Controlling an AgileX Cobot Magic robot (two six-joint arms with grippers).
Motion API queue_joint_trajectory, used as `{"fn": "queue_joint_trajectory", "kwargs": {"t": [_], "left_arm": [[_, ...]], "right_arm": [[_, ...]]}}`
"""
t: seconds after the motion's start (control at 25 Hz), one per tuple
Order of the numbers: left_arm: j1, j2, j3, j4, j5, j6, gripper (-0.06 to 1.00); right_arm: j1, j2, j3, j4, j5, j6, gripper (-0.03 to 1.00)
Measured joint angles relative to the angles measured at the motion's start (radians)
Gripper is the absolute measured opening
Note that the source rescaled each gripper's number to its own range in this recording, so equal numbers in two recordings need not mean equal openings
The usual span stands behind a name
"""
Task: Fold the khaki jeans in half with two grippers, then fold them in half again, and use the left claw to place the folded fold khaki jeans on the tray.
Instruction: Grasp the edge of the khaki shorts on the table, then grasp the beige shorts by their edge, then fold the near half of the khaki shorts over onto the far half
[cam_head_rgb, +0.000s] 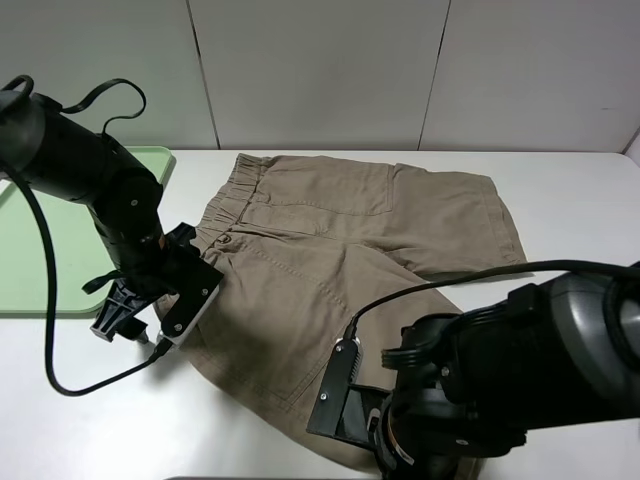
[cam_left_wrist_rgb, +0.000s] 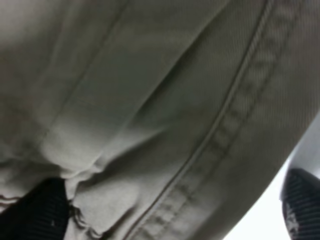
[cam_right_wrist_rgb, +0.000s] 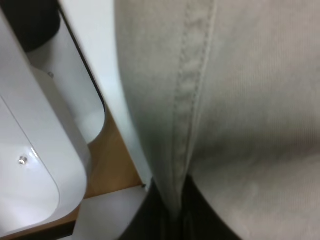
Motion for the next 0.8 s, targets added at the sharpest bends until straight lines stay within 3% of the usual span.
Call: {"fn": "queue_joint_trajectory", "kwargs": {"t": [0.16,0.32,0.4,0.52,0.8], "left_arm": [[0.000,0.000,0.000,-0.001,-0.013,0.002,0.65],[0.000,0.002,0.000,-0.008,-0.021,0.002,0.21],[0.000,0.003,0.000,-0.008,-0.022,0.003,0.07],[0.000,0.003,0.000,-0.008,-0.026,0.003,0.01],[0.000,-0.010,0.000,-0.008,-0.027,0.003,0.01]], "right_arm": [[0.000,0.000,0.000,-0.003,0.000,0.000,0.00],[0.000,0.000,0.000,-0.003,0.000,0.000,0.00],[0.000,0.000,0.000,-0.003,0.000,0.000,0.00],[0.000,0.000,0.000,-0.003,0.000,0.000,0.00],[0.000,0.003,-0.026,-0.003,0.034,-0.001,0.00]]}}
